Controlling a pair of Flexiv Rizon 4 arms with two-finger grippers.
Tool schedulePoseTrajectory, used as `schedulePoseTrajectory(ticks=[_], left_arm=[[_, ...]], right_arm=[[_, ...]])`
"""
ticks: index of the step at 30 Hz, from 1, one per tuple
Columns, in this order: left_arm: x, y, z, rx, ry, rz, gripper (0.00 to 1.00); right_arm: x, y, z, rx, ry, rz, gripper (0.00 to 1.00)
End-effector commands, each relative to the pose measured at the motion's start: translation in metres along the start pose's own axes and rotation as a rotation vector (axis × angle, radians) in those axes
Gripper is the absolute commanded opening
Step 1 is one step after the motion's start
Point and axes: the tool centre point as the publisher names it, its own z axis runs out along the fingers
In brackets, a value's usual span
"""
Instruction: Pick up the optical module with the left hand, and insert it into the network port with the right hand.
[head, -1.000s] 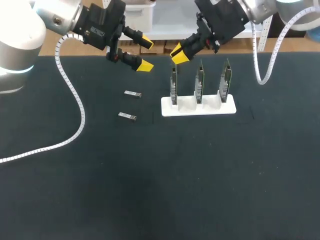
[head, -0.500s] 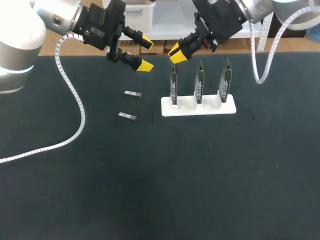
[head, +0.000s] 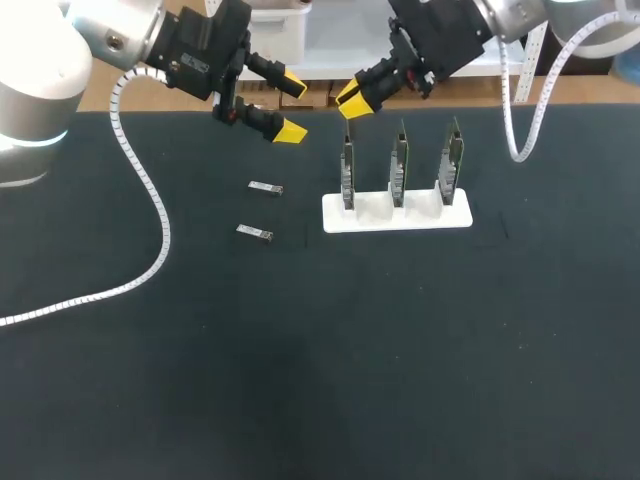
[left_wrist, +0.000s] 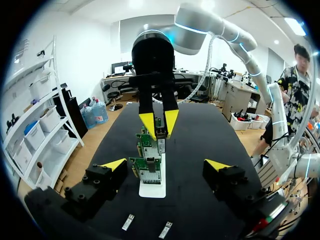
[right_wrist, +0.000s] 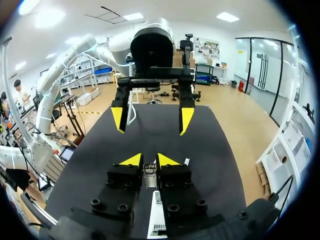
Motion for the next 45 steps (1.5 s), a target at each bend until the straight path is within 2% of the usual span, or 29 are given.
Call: schedulePoseTrajectory(ticks=[1,11,20,27,45], left_arm=[[-0.001,0.000,0.000,0.001,0.006,-0.003,1.00],[-0.001,0.000,0.000,0.001,0.006,-0.003,1.00],[-0.001,0.000,0.000,0.001,0.006,-0.003,1.00],[-0.001,0.000,0.000,0.001,0.006,-0.003,1.00],[-0.001,0.000,0.000,0.001,0.006,-0.003,1.00]], right_arm=[[0.002,-0.005,0.005,-0.006,0.006,0.005,0.00],[0.011,-0.012,0.002,0.005,0.015,0.037,0.00],[0.005,-0.018,-0.003,0.018,0.006,0.026,0.00],[0.003,-0.021,0.003,0.010,0.014,0.014,0.00],[0.016,-0.029,0.011,-0.003,0.035,0.057,0.00]])
